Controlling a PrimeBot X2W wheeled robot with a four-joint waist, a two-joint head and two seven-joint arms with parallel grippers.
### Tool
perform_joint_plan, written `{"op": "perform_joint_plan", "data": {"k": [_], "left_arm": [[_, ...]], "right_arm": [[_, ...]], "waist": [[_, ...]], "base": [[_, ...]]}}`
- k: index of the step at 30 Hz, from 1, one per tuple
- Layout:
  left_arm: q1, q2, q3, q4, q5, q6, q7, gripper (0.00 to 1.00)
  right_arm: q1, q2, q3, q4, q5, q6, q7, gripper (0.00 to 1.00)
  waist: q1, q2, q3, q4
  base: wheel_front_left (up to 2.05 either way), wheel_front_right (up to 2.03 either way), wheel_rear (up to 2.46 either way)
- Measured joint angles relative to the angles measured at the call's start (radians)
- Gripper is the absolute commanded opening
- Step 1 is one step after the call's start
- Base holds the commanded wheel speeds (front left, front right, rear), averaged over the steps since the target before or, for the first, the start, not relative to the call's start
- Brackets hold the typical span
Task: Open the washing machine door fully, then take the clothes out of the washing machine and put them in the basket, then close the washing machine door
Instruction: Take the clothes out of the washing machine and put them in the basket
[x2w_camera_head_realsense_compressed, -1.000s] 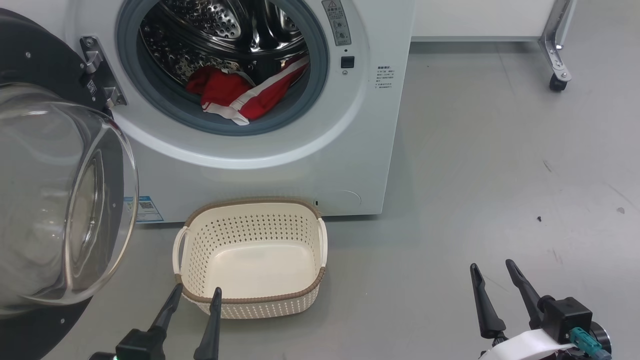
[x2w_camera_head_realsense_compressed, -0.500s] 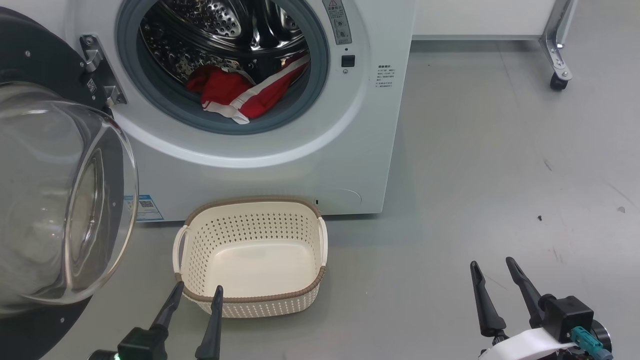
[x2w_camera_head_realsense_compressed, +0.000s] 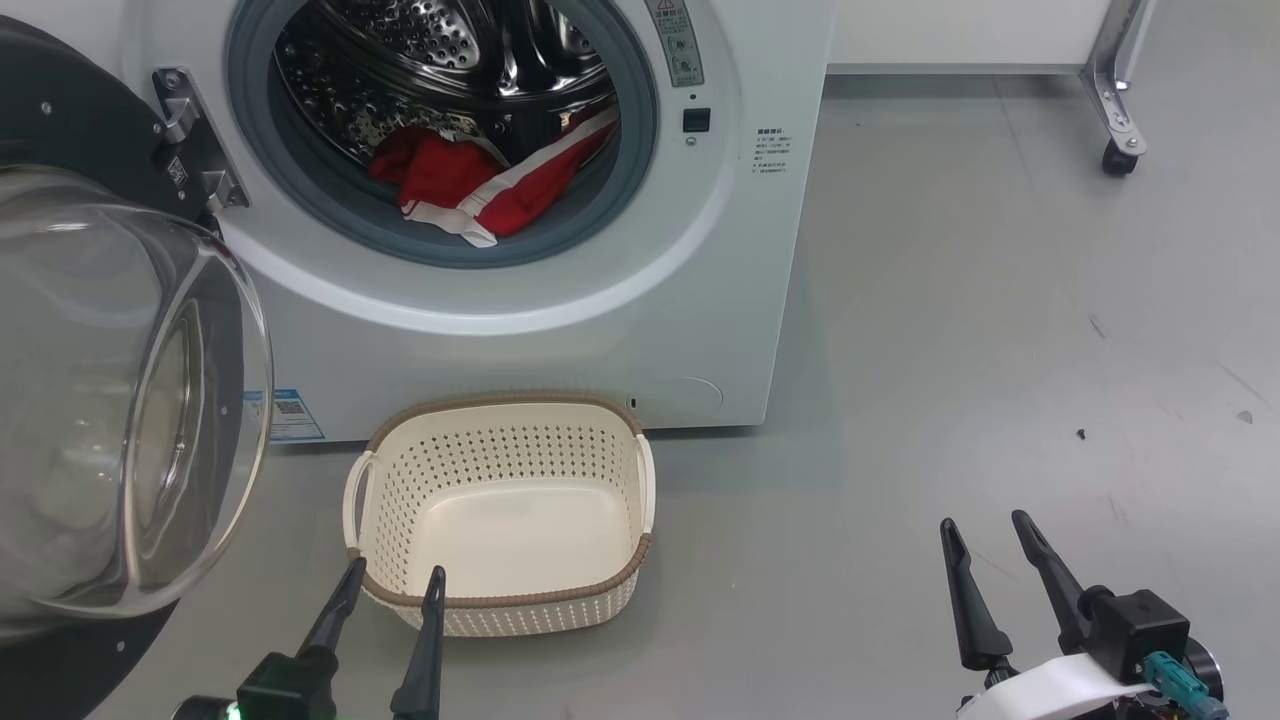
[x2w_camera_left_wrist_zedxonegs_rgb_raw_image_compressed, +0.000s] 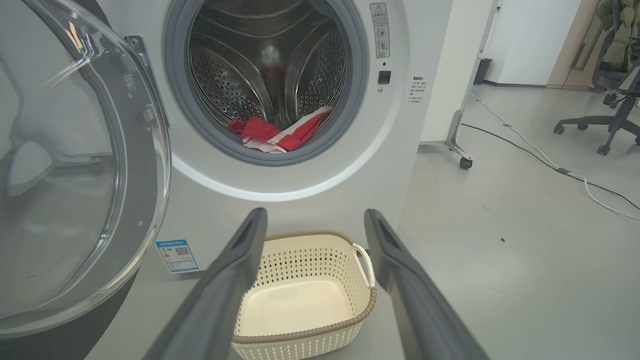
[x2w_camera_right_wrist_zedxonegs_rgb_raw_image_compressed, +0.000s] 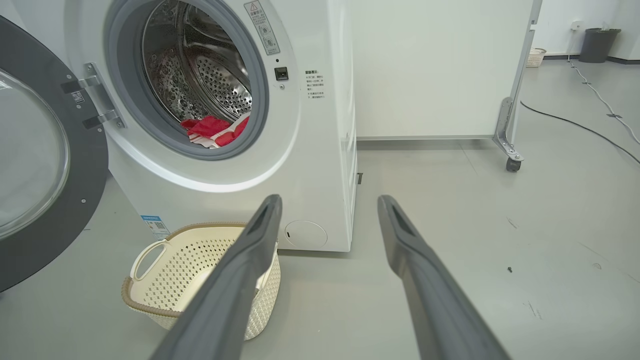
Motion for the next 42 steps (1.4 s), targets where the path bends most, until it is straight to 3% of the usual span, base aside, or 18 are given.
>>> {"op": "perform_joint_plan", "data": {"k": [42], "left_arm": [[0.000, 0.000, -0.011, -0.010, 0.000, 0.000, 0.000, 1.00]], "right_arm": [[0.000, 0.000, 0.006, 0.000, 0.005, -0.008, 0.000, 1.00]], "waist": [[0.0000, 0.0000, 0.003, 0.004]], "base": [[0.71, -0.70, 0.00]]}}
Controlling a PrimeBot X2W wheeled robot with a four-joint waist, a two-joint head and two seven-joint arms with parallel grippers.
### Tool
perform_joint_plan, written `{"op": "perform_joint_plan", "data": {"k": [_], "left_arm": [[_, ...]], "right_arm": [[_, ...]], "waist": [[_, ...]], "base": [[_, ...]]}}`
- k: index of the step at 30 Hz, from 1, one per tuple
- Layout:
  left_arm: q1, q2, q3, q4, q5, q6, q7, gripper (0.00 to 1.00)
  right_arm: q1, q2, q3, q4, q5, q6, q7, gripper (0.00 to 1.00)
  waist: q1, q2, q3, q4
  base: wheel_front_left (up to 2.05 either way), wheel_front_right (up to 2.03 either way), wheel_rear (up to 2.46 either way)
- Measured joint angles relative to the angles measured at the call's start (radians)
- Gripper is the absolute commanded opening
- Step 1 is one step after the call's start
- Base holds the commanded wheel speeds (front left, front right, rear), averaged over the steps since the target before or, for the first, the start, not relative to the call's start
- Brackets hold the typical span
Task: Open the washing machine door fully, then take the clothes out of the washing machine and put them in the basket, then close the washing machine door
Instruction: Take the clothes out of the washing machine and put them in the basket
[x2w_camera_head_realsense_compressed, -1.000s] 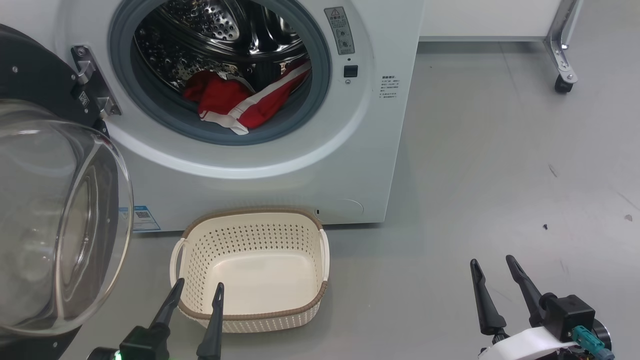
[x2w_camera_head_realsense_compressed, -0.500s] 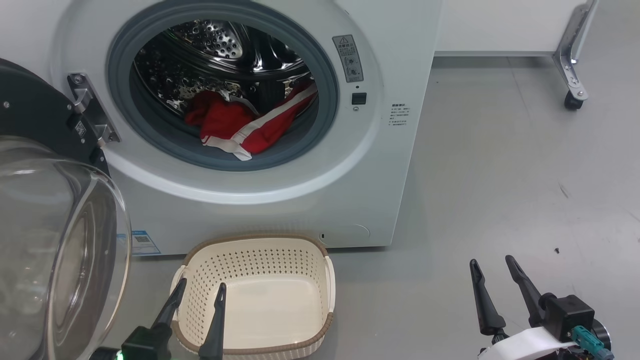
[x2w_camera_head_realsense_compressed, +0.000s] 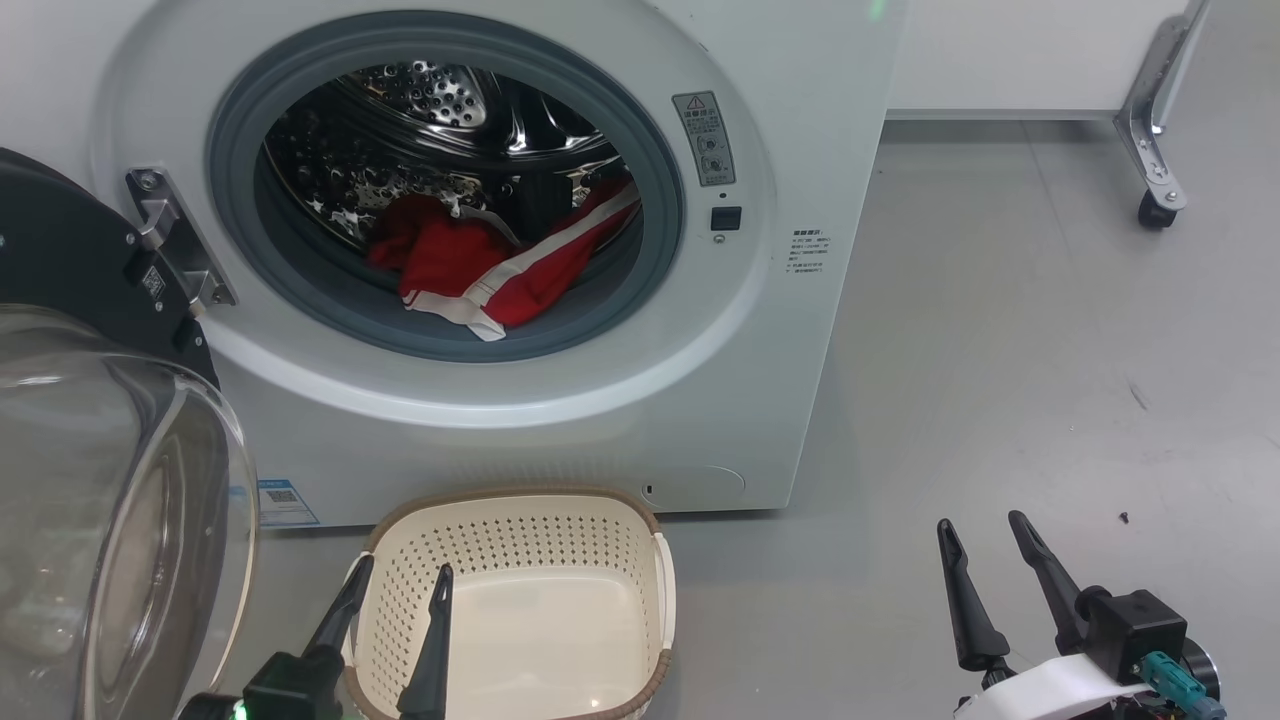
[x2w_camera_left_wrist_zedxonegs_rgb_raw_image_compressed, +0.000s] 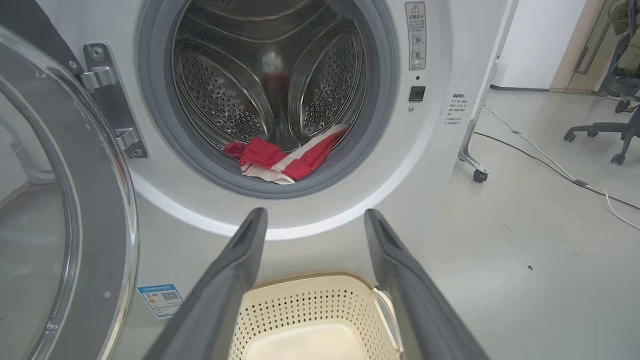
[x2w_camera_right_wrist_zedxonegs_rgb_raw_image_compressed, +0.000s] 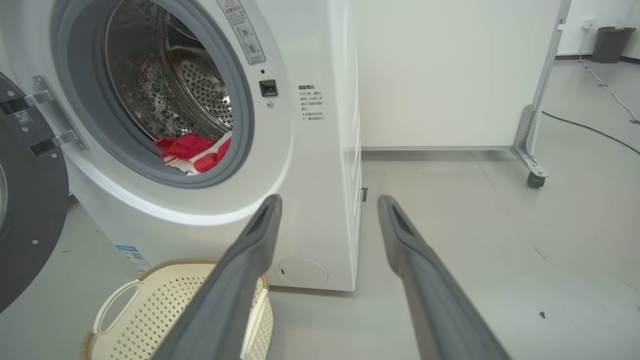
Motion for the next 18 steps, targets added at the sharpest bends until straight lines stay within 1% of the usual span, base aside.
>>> {"op": "perform_joint_plan", "data": {"k": [18], "left_arm": [[0.000, 0.000, 0.000, 0.000, 0.000, 0.003, 0.000, 1.00]], "right_arm": [[0.000, 0.000, 0.002, 0.000, 0.000, 0.000, 0.000, 1.00]], "waist": [[0.0000, 0.0000, 0.004, -0.002]], "base": [[0.01, -0.01, 0.00]]}}
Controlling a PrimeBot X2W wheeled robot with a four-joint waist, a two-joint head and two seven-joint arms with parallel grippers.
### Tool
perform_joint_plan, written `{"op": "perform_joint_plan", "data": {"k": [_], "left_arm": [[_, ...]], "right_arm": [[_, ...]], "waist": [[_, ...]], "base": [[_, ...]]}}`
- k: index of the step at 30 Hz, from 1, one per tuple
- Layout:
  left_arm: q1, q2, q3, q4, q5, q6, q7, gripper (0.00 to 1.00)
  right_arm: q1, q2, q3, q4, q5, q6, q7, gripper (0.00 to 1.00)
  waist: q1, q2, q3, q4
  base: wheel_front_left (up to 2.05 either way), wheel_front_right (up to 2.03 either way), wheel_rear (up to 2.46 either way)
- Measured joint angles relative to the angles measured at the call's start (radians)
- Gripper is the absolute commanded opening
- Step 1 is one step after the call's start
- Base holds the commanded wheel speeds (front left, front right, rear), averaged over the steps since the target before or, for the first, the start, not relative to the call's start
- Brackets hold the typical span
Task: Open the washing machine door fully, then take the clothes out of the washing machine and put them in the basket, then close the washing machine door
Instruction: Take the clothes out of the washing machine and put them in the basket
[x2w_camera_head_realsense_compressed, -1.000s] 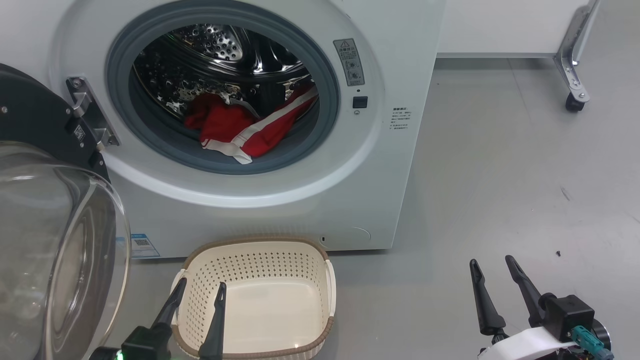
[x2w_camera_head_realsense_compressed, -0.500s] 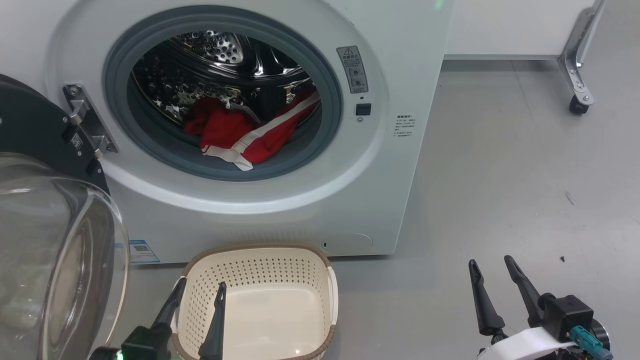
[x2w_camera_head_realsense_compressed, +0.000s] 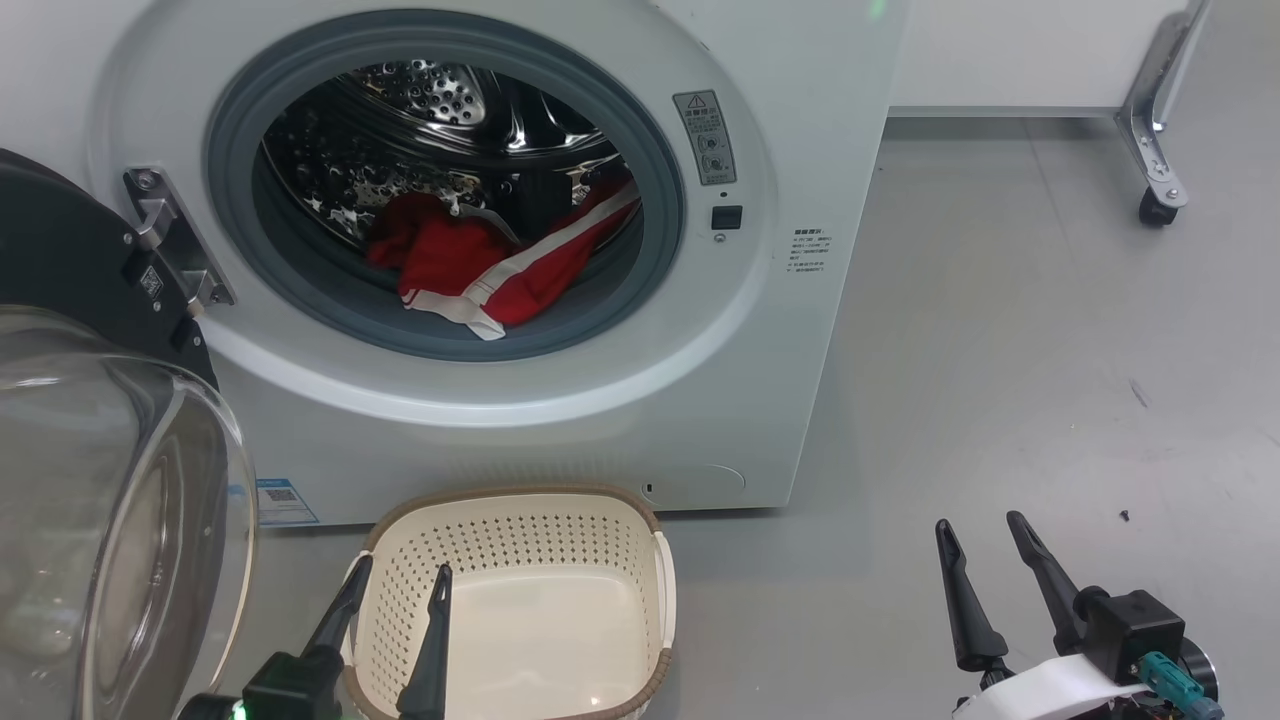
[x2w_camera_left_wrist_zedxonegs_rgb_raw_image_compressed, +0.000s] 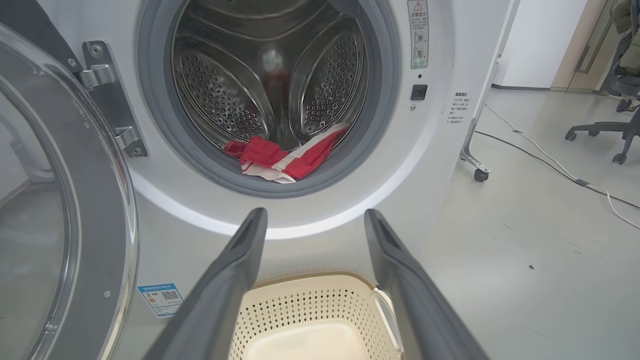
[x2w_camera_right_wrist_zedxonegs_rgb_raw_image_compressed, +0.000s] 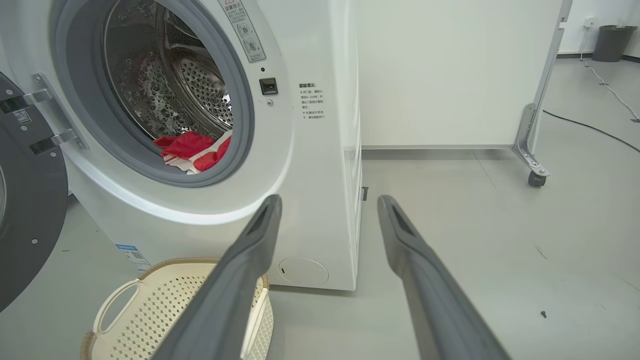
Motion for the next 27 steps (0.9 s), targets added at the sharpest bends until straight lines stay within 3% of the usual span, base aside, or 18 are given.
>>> {"op": "perform_joint_plan", "data": {"k": [12, 27], "left_arm": [[-0.039, -0.007, -0.048, 0.018, 0.000, -0.021, 0.019, 1.00], [-0.345, -0.040, -0.059, 0.207, -0.139, -0.100, 0.265, 1.00]], "right_arm": [[-0.006, 0.000, 0.012, -0.028, -0.013, 0.001, 0.000, 1.00], [-0.126, 0.000, 0.047, -0.081, -0.002, 0.003, 0.000, 1.00]], "waist": [[0.0000, 0.0000, 0.060, -0.010], [0.0000, 0.0000, 0.256, -0.066]], "base": [[0.00, 0.00, 0.00], [0.00, 0.00, 0.00]]}}
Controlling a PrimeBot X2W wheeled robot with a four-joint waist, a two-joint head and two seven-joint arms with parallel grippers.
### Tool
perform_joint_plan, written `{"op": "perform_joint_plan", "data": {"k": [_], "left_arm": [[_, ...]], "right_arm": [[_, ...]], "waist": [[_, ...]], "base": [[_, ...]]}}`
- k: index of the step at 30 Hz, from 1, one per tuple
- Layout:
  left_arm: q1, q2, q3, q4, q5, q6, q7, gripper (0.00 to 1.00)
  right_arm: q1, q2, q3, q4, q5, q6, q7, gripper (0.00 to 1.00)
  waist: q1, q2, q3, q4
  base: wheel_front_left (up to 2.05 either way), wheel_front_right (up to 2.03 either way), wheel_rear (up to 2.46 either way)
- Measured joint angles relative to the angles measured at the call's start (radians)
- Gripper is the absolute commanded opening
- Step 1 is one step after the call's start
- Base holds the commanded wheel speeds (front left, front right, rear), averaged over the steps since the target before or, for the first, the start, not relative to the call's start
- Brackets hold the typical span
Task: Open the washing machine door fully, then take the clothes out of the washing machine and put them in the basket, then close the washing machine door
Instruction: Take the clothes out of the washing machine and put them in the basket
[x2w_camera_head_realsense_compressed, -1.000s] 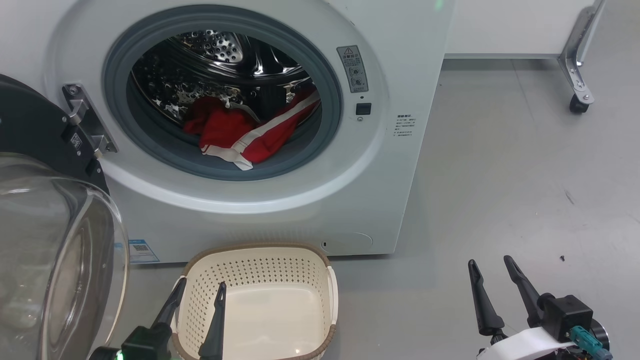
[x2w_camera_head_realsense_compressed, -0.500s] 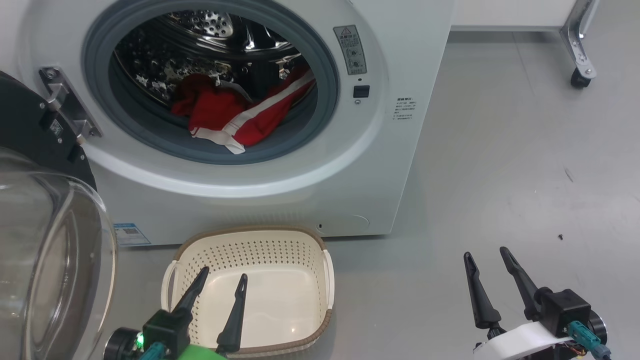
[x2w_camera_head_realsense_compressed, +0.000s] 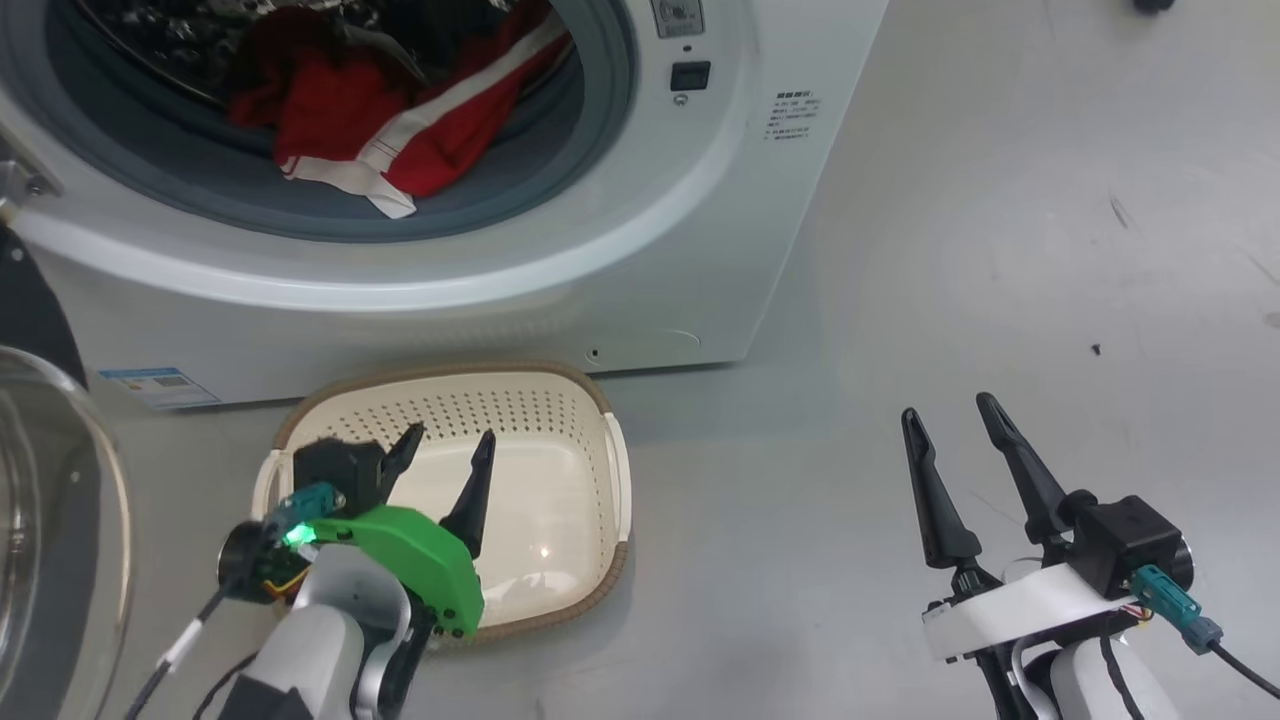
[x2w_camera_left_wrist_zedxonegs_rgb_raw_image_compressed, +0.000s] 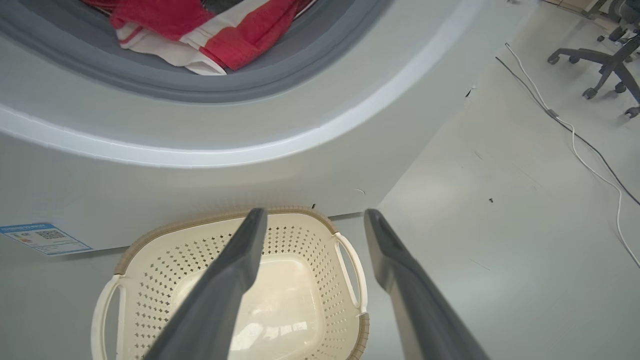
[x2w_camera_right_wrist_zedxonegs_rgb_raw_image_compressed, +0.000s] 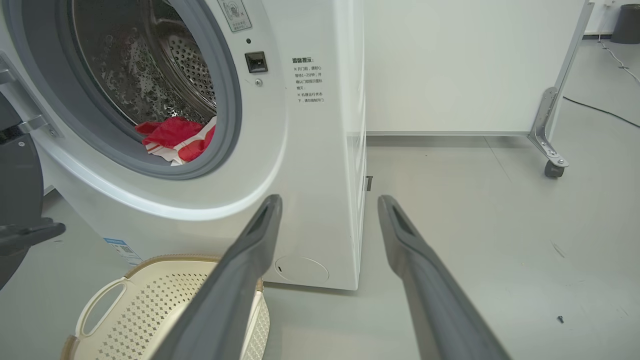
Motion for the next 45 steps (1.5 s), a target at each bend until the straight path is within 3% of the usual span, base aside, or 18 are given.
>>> {"op": "perform_joint_plan", "data": {"k": [13, 31, 45], "left_arm": [[-0.325, 0.078, 0.041, 0.043, -0.010, -0.034, 0.199, 1.00], [-0.690, 0.212, 0.123, 0.097, 0.007, -0.050, 0.243, 1.00], [-0.796, 0.265, 0.144, 0.214, 0.008, -0.058, 0.296, 1.00]], "right_arm": [[-0.113, 0.000, 0.041, -0.035, 0.081, 0.005, 0.000, 1.00], [-0.215, -0.001, 0.139, -0.036, 0.204, -0.013, 0.000, 1.00], [-0.249, 0.000, 0.171, -0.037, 0.253, -0.022, 0.000, 1.00]], "waist": [[0.0000, 0.0000, 0.176, -0.087], [0.0001, 0.0000, 0.329, -0.233], [0.0001, 0.0000, 0.394, -0.314]], "base": [[0.00, 0.00, 0.00], [0.00, 0.00, 0.00], [0.00, 0.00, 0.00]]}}
